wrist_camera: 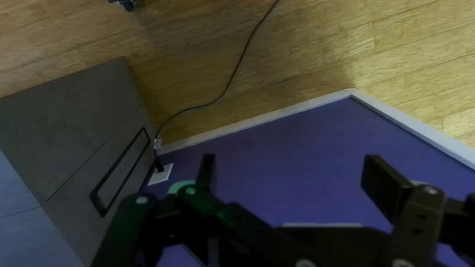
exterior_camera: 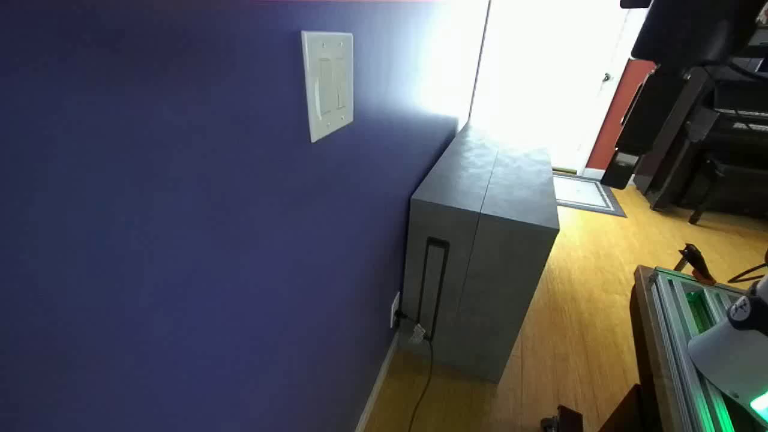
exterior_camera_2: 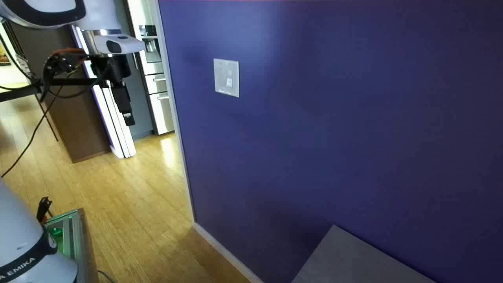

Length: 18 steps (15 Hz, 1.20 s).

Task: Turn on the light switch on the left

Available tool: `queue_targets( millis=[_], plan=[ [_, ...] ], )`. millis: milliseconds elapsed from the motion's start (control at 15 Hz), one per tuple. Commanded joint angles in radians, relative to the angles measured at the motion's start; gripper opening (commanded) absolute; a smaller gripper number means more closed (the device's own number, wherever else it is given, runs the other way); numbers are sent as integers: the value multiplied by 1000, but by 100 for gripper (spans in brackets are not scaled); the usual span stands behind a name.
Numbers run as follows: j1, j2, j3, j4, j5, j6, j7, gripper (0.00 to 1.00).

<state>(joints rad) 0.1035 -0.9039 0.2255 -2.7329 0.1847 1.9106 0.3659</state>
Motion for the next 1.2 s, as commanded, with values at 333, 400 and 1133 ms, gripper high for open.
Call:
queue_targets(
  millis=[333, 400, 1133],
  plan=[
    [-5, 0, 4, 2, 3, -3, -4, 100],
    [-9, 11, 8, 17, -1, 24, -6, 100],
    [-21, 217, -70, 249, 40, 342, -76, 73]
  ],
)
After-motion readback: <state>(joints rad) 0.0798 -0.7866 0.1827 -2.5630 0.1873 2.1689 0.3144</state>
